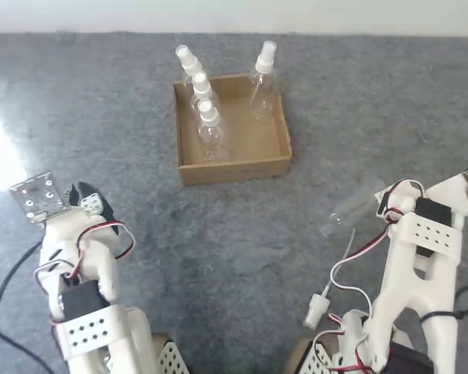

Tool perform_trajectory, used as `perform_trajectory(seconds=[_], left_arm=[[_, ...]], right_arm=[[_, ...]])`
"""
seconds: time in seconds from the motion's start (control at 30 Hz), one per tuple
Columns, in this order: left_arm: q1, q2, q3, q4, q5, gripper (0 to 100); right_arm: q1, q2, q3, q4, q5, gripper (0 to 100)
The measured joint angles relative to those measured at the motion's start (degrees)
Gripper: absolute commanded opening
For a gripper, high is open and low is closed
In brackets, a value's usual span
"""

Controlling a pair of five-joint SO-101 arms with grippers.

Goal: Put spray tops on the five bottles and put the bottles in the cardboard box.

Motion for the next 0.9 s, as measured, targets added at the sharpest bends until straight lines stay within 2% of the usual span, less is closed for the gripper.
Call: perform_trajectory(seconds=[0.13, 0.4, 0.73, 0.9], left_arm=[[0.0, 0.0, 0.0, 0.0, 0.0, 4], [0.1, 0.0, 0.0, 0.0, 0.0, 4], [0.0, 0.0, 0.0, 0.0, 0.0, 4], [0.0, 0.0, 0.0, 0.0, 0.0, 4]], right_arm=[[-1.1, 0.0, -0.2, 0.9, 0.0, 21.6], [-5.2, 0.0, -6.8, 6.8, 7.3, 21.6], [-12.4, 0.0, -13.7, 7.9, 8.4, 21.5], [-16.0, 0.0, -16.2, 8.0, 8.4, 13.8]])
